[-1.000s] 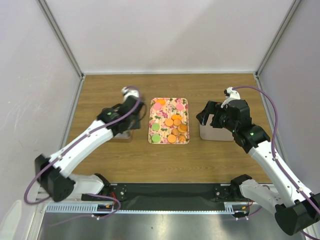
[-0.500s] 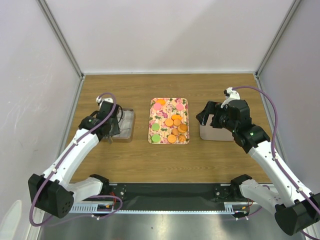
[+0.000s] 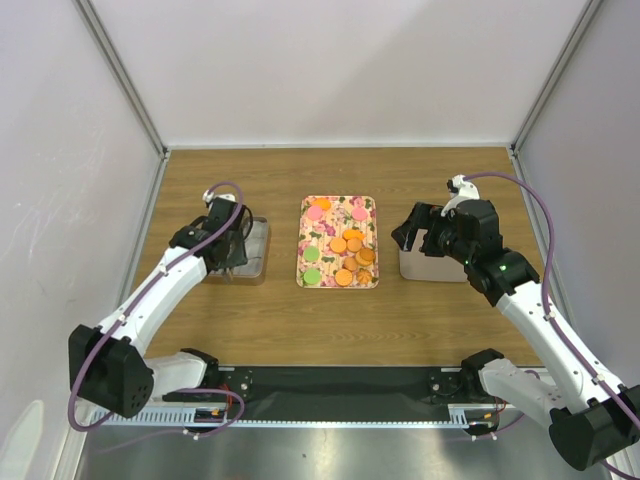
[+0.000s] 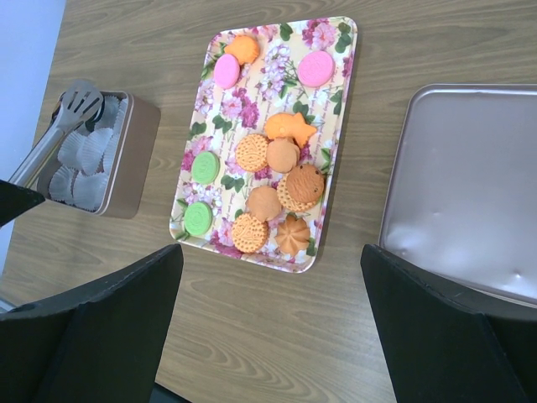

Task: Pack the cookies

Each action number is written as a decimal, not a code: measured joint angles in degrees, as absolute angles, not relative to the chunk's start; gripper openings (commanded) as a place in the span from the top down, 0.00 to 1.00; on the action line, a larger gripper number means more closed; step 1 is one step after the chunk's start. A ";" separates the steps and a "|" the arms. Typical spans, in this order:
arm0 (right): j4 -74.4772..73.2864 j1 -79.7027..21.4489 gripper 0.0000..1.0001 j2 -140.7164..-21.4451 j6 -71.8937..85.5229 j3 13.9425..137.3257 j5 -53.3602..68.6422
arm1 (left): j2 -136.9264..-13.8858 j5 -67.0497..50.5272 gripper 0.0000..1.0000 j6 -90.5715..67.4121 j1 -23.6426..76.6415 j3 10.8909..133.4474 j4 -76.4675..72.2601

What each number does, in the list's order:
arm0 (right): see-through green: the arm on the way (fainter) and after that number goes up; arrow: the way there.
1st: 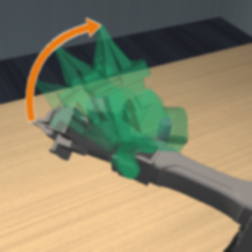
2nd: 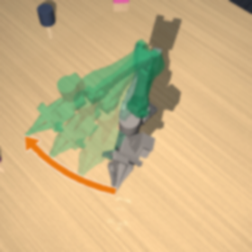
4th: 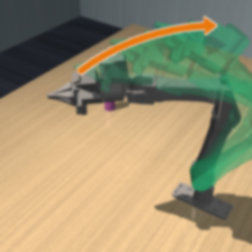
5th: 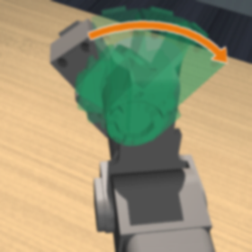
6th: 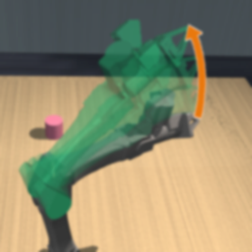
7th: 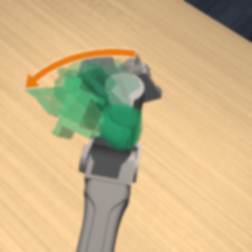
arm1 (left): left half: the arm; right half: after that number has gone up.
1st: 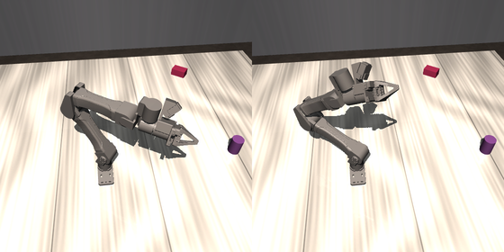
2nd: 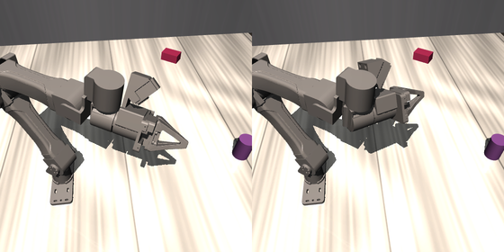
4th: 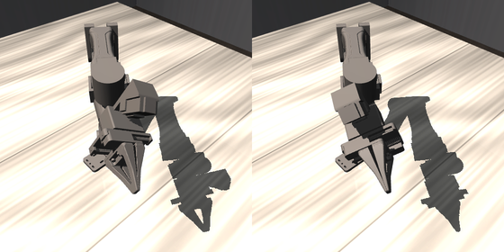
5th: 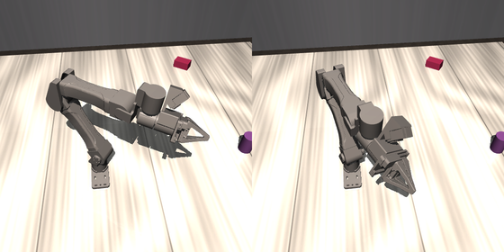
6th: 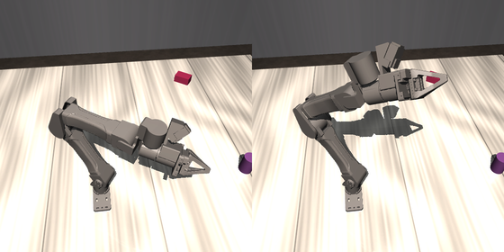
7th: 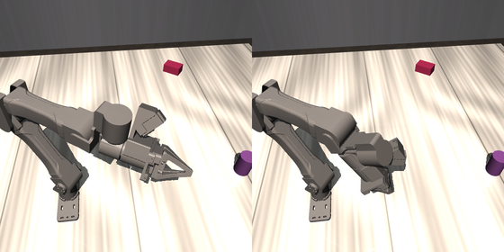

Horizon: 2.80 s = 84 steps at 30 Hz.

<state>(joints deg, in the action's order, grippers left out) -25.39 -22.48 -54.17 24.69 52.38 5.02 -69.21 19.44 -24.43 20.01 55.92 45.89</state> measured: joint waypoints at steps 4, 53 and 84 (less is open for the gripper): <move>-25.39 -22.48 0.05 -54.17 24.69 52.36 5.06 | -69.47 19.29 0.58 -24.34 19.81 55.92 45.47; -25.06 -22.46 0.05 -54.59 24.71 52.29 5.19 | -71.70 21.87 0.53 -27.88 44.21 67.31 48.82; -25.26 -22.46 0.05 -54.57 24.71 52.29 4.89 | -78.06 22.48 0.48 -33.63 53.84 59.64 47.90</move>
<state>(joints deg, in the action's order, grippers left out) -25.26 -22.46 -54.57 24.71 52.29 4.89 -78.06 22.48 -33.63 53.84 59.64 47.90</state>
